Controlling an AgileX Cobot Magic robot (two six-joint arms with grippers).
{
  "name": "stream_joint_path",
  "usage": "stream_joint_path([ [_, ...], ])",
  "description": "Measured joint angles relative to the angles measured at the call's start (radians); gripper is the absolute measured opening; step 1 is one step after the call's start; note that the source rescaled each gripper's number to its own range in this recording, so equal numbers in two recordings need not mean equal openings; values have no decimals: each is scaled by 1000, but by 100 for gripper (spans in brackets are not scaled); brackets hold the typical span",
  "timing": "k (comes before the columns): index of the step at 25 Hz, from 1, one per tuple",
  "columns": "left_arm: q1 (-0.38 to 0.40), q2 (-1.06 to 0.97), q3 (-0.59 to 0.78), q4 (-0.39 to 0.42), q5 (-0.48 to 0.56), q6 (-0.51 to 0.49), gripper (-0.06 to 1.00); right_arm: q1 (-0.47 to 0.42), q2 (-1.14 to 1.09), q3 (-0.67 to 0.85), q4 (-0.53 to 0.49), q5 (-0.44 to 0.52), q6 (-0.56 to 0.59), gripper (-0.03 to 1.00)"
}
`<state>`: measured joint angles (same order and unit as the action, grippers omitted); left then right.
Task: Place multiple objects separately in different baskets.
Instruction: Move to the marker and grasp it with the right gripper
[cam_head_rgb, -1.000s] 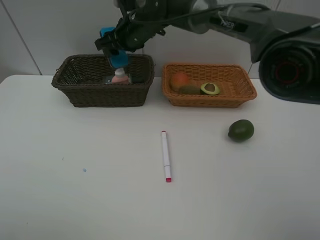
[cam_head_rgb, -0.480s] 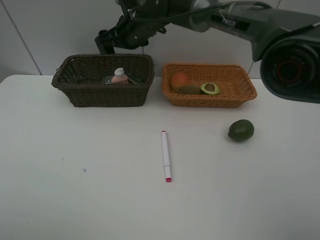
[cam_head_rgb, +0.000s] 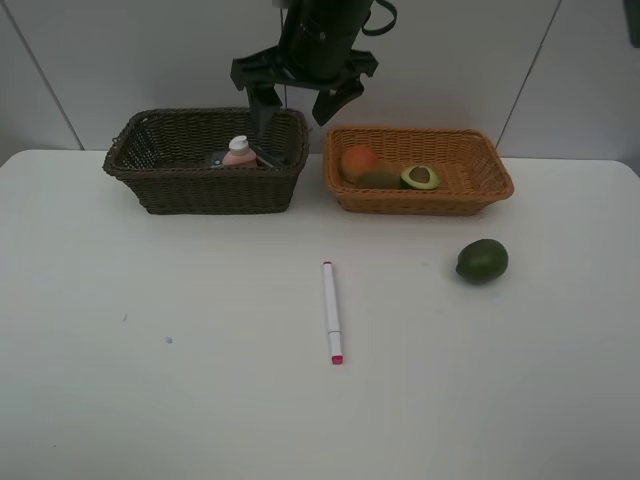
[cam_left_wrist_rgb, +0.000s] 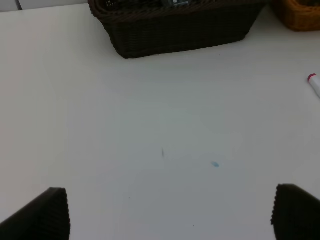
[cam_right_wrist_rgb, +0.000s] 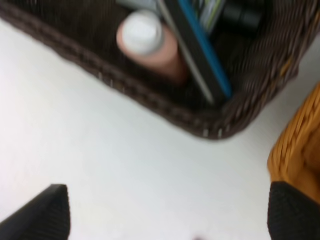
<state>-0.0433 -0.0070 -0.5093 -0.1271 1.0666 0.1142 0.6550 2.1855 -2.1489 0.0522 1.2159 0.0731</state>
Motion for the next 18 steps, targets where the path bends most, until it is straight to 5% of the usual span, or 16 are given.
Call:
stream_joint_path([
  [10, 0, 0, 0, 0, -1, 0, 100, 19, -175, 367, 54, -1, 5, 100],
  [18, 0, 0, 0, 0, -1, 0, 100, 160, -212, 693, 50, -7, 21, 100],
])
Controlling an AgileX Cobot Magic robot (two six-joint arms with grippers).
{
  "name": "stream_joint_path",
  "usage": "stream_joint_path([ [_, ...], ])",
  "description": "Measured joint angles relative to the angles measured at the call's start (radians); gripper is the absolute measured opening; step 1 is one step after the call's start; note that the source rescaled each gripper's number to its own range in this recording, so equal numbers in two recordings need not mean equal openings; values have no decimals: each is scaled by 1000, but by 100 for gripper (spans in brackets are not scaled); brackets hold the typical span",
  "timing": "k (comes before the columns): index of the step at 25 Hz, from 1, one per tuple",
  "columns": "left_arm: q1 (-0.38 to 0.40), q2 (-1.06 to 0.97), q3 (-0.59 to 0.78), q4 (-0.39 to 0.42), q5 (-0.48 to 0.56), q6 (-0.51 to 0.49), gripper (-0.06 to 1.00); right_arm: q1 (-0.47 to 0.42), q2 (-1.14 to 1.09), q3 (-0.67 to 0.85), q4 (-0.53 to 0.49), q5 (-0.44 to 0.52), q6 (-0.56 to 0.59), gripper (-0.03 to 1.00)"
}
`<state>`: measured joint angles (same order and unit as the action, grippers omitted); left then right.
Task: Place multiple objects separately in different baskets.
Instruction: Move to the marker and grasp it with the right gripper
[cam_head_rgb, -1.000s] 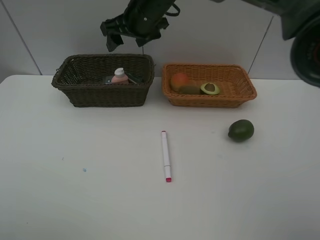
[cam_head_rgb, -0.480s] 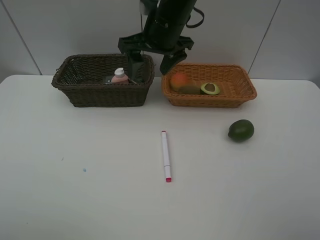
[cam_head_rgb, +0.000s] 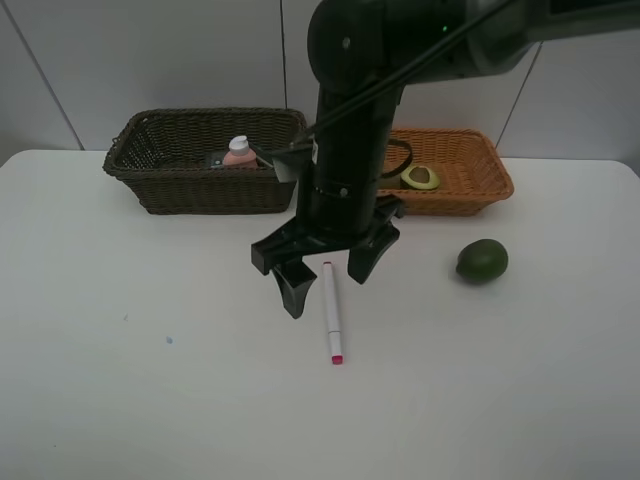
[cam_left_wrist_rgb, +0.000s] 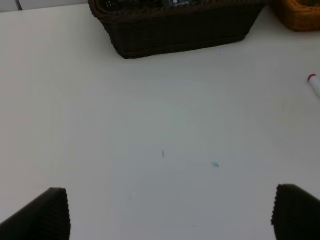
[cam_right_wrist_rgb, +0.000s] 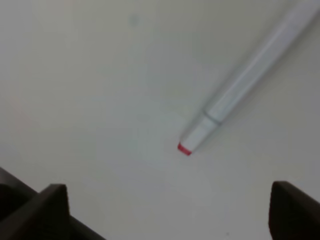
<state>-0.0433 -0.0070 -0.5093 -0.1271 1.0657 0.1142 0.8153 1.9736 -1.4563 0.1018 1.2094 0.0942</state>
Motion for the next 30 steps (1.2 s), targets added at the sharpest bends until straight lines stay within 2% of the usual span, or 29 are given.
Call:
stream_joint_path([
  [7, 0, 0, 0, 0, 0, 0, 100, 13, 0, 86, -3, -93, 3, 100],
  [14, 0, 0, 0, 0, 0, 0, 100, 14, 3, 88, -12, -300, 68, 100],
  [21, 0, 0, 0, 0, 0, 0, 100, 14, 66, 91, -102, -353, 104, 100],
  [30, 0, 0, 0, 0, 0, 0, 100, -4, 128, 91, -158, -430, 107, 100],
])
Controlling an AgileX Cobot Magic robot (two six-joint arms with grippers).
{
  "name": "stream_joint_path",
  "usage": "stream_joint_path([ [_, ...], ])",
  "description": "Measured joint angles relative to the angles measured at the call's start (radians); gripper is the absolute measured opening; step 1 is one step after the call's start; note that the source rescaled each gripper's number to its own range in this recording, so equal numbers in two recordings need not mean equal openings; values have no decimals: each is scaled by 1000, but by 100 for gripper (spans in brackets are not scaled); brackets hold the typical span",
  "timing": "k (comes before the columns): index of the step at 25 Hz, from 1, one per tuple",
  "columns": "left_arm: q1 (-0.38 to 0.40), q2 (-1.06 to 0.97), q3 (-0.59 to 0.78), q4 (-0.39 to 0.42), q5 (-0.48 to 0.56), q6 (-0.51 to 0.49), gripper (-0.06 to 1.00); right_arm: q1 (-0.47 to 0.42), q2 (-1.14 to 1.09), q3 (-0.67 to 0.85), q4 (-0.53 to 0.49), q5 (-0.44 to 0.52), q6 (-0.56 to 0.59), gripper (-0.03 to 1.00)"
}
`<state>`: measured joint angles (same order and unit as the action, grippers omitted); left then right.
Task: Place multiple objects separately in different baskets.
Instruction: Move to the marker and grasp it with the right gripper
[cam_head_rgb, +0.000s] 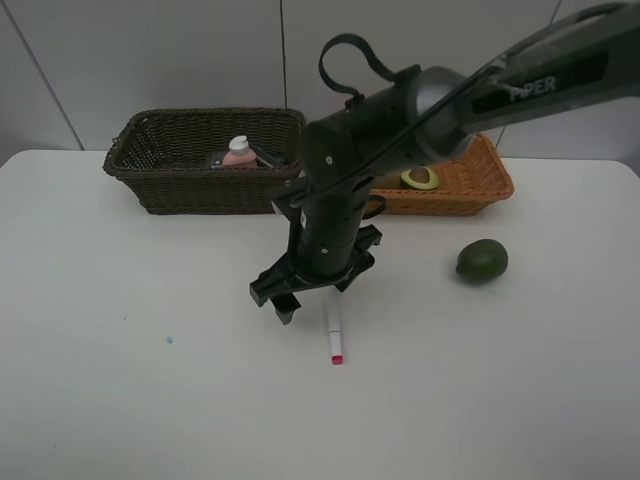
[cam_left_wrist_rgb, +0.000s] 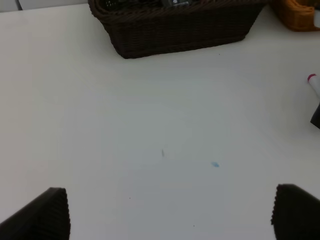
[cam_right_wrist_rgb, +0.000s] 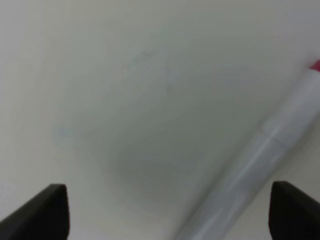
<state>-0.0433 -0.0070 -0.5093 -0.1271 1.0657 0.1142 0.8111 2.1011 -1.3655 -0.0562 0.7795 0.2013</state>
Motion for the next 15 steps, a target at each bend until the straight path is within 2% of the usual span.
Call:
stream_joint_path([
  [8, 0, 0, 0, 0, 0, 0, 100, -68, 40, 0, 1, -5, 0, 100],
  [15, 0, 0, 0, 0, 0, 0, 100, -74, 53, 0, 50, -35, -3, 100],
])
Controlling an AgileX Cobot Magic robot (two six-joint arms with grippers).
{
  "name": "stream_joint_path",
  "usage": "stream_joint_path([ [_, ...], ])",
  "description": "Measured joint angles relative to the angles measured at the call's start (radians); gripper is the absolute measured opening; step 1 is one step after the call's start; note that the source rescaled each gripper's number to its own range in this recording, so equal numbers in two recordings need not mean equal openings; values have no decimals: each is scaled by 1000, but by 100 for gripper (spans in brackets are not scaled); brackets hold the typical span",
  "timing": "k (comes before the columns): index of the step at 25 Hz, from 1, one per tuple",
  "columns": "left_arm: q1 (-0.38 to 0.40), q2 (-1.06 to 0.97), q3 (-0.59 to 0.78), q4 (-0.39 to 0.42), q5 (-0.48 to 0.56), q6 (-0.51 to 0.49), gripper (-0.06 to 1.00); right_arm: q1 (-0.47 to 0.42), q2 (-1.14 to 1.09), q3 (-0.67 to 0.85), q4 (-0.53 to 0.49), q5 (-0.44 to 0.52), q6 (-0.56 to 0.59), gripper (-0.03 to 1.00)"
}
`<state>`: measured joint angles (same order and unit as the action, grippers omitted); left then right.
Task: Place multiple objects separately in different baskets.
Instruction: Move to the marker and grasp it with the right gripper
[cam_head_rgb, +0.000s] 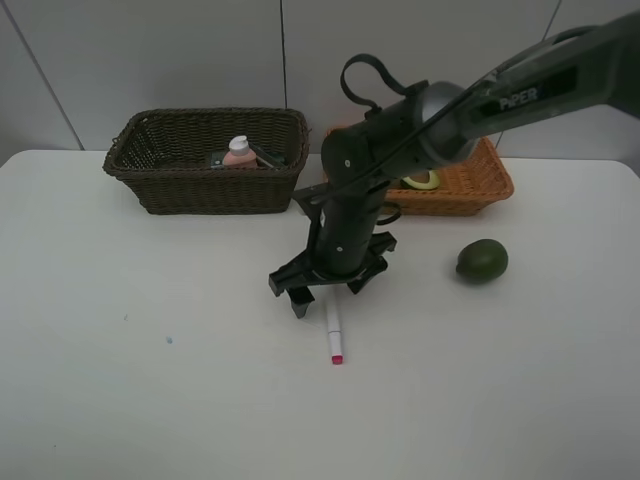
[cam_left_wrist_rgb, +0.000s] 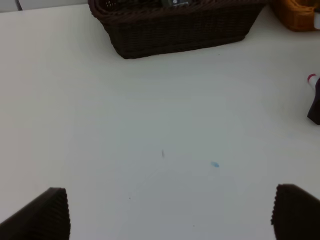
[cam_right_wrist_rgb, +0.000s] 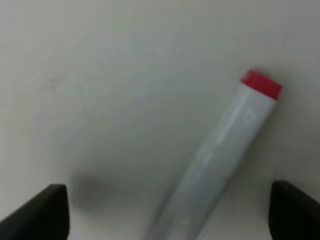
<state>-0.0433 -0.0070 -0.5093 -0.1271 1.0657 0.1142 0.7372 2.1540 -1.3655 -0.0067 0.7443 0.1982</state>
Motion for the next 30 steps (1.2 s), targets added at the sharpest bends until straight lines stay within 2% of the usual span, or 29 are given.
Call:
stream_joint_path([
  [12, 0, 0, 0, 0, 0, 0, 100, 0, 24, -13, -6, 17, 0, 98],
  [15, 0, 0, 0, 0, 0, 0, 100, 0, 24, -13, -23, 23, -1, 82],
  [18, 0, 0, 0, 0, 0, 0, 100, -1, 26, -13, -30, 32, -2, 44],
  [21, 0, 0, 0, 0, 0, 0, 100, -1, 27, -13, -23, 41, -3, 1],
  [27, 0, 0, 0, 0, 0, 0, 100, -1, 20, -14, -9, 62, -4, 0],
  [30, 0, 0, 0, 0, 0, 0, 100, -1, -16, -2, -2, 119, -4, 0],
])
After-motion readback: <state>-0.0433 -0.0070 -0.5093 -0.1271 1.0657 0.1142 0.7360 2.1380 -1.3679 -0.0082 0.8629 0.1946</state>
